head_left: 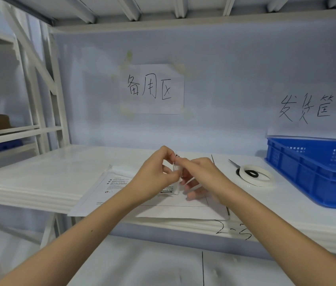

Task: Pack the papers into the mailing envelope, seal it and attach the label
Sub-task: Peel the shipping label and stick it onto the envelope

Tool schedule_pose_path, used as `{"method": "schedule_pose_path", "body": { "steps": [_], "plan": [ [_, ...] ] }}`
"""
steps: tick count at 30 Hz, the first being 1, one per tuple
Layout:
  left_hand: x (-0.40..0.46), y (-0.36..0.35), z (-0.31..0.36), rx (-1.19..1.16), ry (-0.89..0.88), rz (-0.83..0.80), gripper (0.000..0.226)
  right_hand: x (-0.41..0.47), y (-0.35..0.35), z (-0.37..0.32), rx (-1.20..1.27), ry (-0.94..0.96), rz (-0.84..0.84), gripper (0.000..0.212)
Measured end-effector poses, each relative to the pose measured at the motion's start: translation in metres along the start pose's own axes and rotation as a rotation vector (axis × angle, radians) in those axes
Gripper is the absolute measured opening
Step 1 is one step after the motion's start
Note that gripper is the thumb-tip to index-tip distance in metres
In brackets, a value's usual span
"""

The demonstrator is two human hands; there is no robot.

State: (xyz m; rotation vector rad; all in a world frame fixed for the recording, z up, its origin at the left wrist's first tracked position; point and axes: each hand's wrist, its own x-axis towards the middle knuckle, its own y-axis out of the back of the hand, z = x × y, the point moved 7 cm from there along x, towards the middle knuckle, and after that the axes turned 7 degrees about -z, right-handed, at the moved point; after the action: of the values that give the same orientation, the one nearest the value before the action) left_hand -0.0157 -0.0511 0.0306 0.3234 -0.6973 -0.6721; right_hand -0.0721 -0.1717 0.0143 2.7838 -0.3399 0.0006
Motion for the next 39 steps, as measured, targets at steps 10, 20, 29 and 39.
{"method": "schedule_pose_path", "body": {
  "steps": [10, 20, 29, 39],
  "plan": [
    [0.001, 0.015, -0.013, 0.009, 0.125, -0.052, 0.029, 0.004, 0.011, 0.001, -0.115, -0.218, -0.133, 0.019],
    [0.001, 0.026, -0.026, -0.39, 0.238, 0.022, 0.017, 0.008, 0.016, 0.003, 0.0, -0.165, -0.157, 0.009],
    [0.002, 0.025, -0.025, -0.205, 0.232, 0.041, 0.014, -0.033, -0.001, -0.045, -0.713, 0.682, 0.308, 0.011],
    [-0.003, 0.023, -0.035, -0.37, 0.362, 0.058, 0.011, -0.033, -0.021, -0.03, -1.333, 0.889, 0.251, 0.032]
  ]
}}
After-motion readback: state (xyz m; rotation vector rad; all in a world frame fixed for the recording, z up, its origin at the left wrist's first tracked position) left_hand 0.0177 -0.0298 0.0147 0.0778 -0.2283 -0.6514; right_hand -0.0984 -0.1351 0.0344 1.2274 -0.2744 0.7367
